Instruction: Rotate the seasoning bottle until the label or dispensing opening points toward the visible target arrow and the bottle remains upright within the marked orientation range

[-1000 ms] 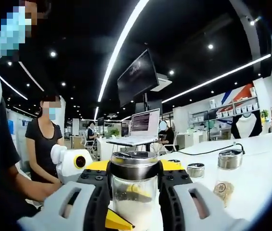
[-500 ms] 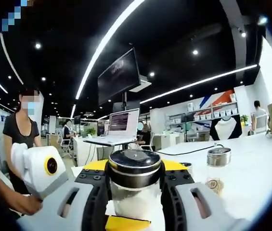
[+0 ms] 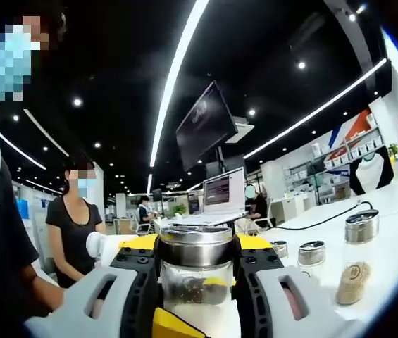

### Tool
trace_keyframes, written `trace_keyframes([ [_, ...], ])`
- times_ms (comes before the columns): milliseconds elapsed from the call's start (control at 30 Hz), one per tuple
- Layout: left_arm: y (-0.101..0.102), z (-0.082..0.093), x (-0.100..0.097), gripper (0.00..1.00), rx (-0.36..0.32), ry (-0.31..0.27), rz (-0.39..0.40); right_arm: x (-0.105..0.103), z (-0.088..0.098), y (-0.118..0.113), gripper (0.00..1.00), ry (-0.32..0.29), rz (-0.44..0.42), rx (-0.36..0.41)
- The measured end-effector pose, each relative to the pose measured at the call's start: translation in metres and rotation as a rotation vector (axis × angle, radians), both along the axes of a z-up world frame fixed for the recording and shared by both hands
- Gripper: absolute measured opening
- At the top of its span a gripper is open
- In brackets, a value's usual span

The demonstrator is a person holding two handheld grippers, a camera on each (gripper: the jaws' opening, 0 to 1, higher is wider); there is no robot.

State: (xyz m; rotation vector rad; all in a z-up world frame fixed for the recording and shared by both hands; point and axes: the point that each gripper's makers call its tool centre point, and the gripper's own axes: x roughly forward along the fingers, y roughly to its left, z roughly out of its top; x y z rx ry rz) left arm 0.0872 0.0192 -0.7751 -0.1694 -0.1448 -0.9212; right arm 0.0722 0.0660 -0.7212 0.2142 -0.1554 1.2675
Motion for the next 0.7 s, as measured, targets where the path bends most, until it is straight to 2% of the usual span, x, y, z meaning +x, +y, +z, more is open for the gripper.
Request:
trace_keyframes([
  [33, 0.001, -0.001, 0.000, 0.47, 0.017, 0.002, 0.017, -0.001, 0.000, 0.002, 0.39, -0.003, 0.009, -0.014],
  [133, 0.004, 0.004, 0.002, 0.46, 0.040, -0.055, 0.091, -0.003, 0.003, 0.003, 0.39, -0.025, -0.006, -0.056],
  [200, 0.010, 0.008, 0.008, 0.46, 0.028, -0.064, 0.172, 0.004, 0.006, 0.003, 0.39, -0.021, -0.086, -0.061],
  [233, 0.016, 0.009, 0.012, 0.46, 0.044, -0.077, 0.244, 0.008, 0.006, 0.004, 0.39, -0.003, -0.126, -0.060],
  [300, 0.022, 0.007, 0.017, 0.46, 0.079, -0.088, 0.324, 0.017, 0.003, 0.005, 0.39, 0.062, -0.228, -0.059],
  [367, 0.025, 0.005, 0.019, 0.46, 0.093, -0.095, 0.357, 0.023, -0.002, 0.004, 0.39, 0.081, -0.352, -0.098],
  [400, 0.026, 0.005, 0.019, 0.46, 0.102, -0.100, 0.370, 0.024, -0.004, 0.005, 0.40, 0.067, -0.402, -0.127],
  [467, 0.028, 0.005, 0.020, 0.46, 0.114, -0.115, 0.396, 0.022, -0.002, 0.012, 0.41, -0.036, -0.464, -0.180],
  [500, 0.032, 0.008, 0.020, 0.46, 0.083, -0.108, 0.414, 0.020, 0.000, 0.020, 0.42, -0.122, -0.478, -0.210],
  [533, 0.036, 0.010, 0.021, 0.46, 0.049, -0.098, 0.426, 0.020, 0.001, 0.025, 0.42, -0.141, -0.474, -0.217],
  [600, 0.042, 0.010, 0.022, 0.46, 0.058, -0.102, 0.452, 0.022, 0.000, 0.031, 0.42, -0.119, -0.461, -0.207],
  [633, 0.048, 0.010, 0.023, 0.46, 0.098, -0.120, 0.494, 0.025, 0.000, 0.032, 0.43, -0.096, -0.454, -0.190],
  [700, 0.051, 0.010, 0.024, 0.46, 0.122, -0.130, 0.518, 0.029, -0.001, 0.033, 0.43, -0.053, -0.434, -0.179],
])
